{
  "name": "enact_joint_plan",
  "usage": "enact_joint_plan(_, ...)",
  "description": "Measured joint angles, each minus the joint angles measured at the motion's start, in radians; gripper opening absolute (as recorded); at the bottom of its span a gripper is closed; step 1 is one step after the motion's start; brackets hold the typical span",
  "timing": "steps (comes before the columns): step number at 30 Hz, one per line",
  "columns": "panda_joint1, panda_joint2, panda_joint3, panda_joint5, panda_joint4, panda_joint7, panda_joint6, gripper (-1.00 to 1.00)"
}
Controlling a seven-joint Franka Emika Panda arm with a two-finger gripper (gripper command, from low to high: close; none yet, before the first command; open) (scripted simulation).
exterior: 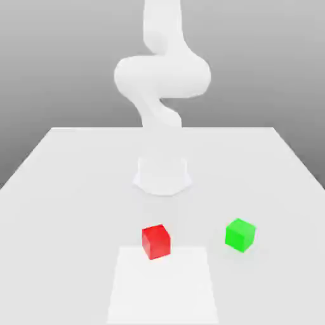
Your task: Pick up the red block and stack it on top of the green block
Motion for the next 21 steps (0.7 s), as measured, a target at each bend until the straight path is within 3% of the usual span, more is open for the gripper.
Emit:
enact_joint_plan(16, 0.063, 0.481, -0.116, -0.056, -0.556, -0.327, 0.409, 0.0)
enact_joint_plan(21, 0.095, 0.694, -0.128, 0.001, -0.601, -0.42, 0.577, 0.0)
